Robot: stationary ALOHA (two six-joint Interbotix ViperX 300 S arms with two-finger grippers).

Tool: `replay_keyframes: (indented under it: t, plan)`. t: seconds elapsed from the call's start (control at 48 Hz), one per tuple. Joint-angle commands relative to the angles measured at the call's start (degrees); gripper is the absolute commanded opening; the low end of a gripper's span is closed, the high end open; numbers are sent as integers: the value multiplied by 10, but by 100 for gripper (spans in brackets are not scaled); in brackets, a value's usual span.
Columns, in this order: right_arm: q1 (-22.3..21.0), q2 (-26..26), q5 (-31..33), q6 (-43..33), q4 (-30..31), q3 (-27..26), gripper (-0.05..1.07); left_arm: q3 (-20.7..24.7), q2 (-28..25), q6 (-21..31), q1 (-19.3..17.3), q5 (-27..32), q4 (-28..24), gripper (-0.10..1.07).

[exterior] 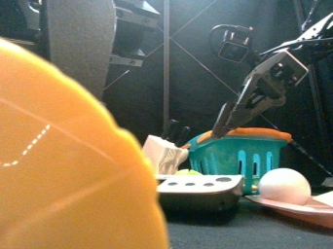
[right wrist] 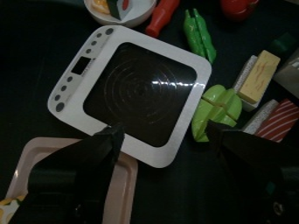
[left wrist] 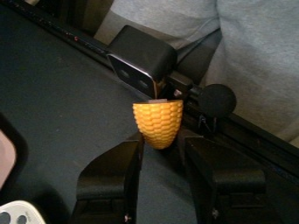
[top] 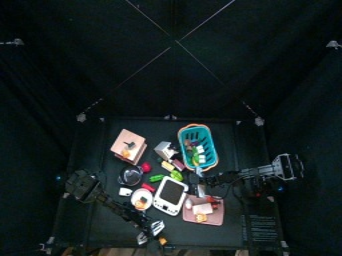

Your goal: Grab corn top

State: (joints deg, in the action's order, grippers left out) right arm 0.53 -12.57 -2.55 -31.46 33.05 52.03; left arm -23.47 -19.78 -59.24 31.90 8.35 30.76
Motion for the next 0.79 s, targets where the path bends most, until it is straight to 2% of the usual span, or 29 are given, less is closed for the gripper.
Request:
replay_keyframes:
  t: [0.0,0.271,0.604,0.688,0.771]
  plan:
    - [-2,-8,-2,1,-1,-13,103,-12,36,-1,-7,-5,11,59]
    - [-2,-8,-2,0,-1,-12,103,-62,84,-1,-34,-7,41,59]
    - [-2,-7,-2,-1,-1,-13,103,-100,152,-1,-44,-26,65,60]
    - [-2,-7,-2,-1,-1,-13,103,-100,162,5,-44,-26,95,60]
    - [-2,-6,-2,-1,-1,-13,103,-96,166,19,-44,-26,147,64]
